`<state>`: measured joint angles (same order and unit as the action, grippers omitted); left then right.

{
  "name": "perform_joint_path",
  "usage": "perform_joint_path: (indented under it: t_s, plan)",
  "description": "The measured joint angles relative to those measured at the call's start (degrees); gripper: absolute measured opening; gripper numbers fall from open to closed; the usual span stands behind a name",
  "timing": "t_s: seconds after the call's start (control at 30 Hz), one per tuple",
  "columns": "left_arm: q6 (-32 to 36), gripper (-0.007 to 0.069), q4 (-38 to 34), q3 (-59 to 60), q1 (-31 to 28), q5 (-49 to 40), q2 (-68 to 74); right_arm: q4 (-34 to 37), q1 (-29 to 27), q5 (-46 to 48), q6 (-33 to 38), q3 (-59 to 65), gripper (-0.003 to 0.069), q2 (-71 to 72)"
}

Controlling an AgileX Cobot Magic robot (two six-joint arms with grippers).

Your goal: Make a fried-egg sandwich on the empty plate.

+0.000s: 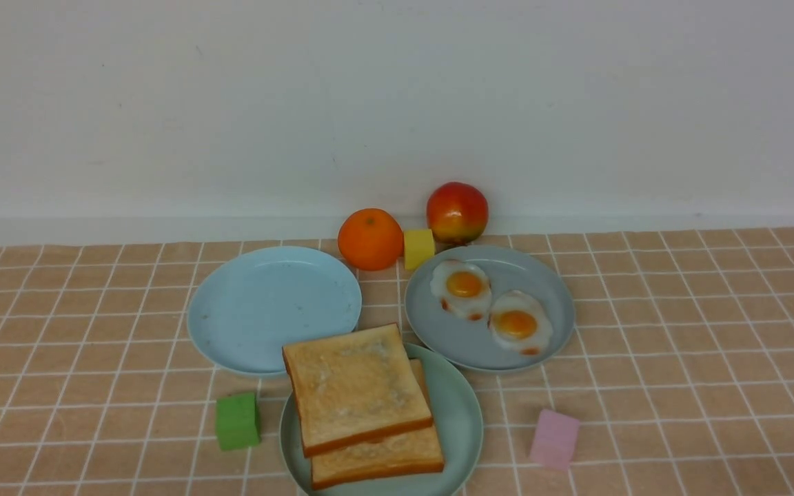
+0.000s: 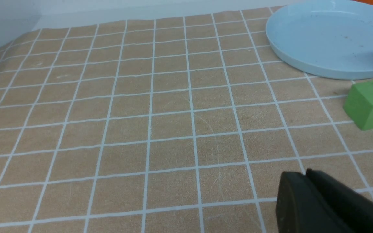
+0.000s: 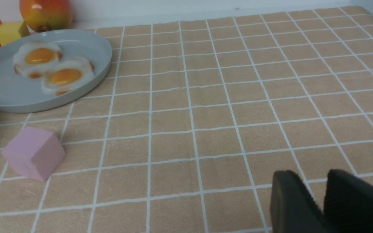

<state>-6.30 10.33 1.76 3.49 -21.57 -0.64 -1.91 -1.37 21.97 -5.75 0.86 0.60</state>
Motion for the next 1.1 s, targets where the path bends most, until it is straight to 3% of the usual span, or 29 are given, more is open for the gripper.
perform_joint_path:
  t_s: [1.1]
  plan:
    - [0.0, 0.0061, 0.0, 0.0, 0.0, 0.0, 0.0, 0.0, -0.01, 0.05, 0.0, 0.0, 0.0226, 0.0]
